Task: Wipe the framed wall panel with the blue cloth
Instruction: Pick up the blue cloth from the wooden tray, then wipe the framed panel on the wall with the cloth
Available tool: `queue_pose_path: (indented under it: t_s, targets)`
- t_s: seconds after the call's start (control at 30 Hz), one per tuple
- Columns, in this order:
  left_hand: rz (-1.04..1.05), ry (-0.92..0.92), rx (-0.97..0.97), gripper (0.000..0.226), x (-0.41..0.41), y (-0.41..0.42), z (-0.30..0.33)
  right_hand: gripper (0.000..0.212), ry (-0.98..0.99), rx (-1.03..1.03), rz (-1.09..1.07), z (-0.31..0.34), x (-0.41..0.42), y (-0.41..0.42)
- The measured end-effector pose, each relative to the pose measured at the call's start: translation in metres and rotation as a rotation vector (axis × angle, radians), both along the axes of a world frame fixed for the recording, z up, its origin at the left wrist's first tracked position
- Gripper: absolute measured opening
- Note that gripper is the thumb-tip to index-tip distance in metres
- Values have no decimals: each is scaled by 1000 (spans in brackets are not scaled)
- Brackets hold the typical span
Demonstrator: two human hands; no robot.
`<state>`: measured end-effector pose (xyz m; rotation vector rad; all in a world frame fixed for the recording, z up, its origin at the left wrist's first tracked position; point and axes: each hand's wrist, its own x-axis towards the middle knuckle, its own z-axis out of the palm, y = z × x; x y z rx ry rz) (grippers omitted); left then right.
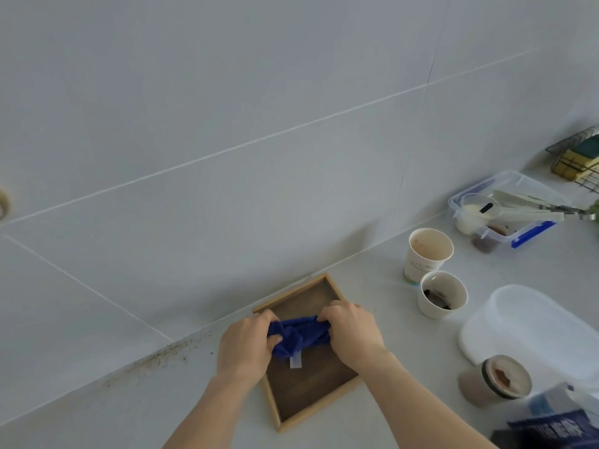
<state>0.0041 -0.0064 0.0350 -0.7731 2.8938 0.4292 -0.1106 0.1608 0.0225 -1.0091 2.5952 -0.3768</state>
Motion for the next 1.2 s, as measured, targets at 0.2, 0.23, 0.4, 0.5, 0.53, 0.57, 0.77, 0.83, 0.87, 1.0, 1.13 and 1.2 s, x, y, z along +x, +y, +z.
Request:
queue_pose_path:
  t_s: [0.2,0.23,0.4,0.5,0.53,0.57,0.77,0.83,0.87,1.0,1.13,1.2]
  targets:
    - [9,65,-63,19,13,-20,59,31,42,-33,12,60,9,-9]
    - [13,80,-66,19,16,-24,70,35,60,-41,11,70,12,-12]
    - [30,191,-54,15,46,-43,131,40,105,-127,-32,134,36,-28]
    - [31,271,-77,14,72,-55,170,41,126,-200,-46,175,56,-39]
    - [31,295,-83,14,82,-60,183,41,130,-222,-46,188,63,-44]
    - [32,318,-91,14,92,-65,197,42,135,-239,-42,200,70,-50]
    - [59,425,-153,13,154,-95,266,48,178,-312,32,267,120,-87]
    - [67,466,-173,14,173,-105,285,47,165,-357,48,284,134,-98]
    - [70,485,-173,14,182,-110,293,47,148,-381,52,292,140,-104]
    - [92,544,-141,4,210,-130,321,39,-45,-606,20,320,159,-126]
    - [130,646,-68,4,230,-146,342,33,-432,-879,-19,353,178,-135]
    - [157,719,-22,12,235,-150,352,31,-616,-1001,-22,364,185,-141]
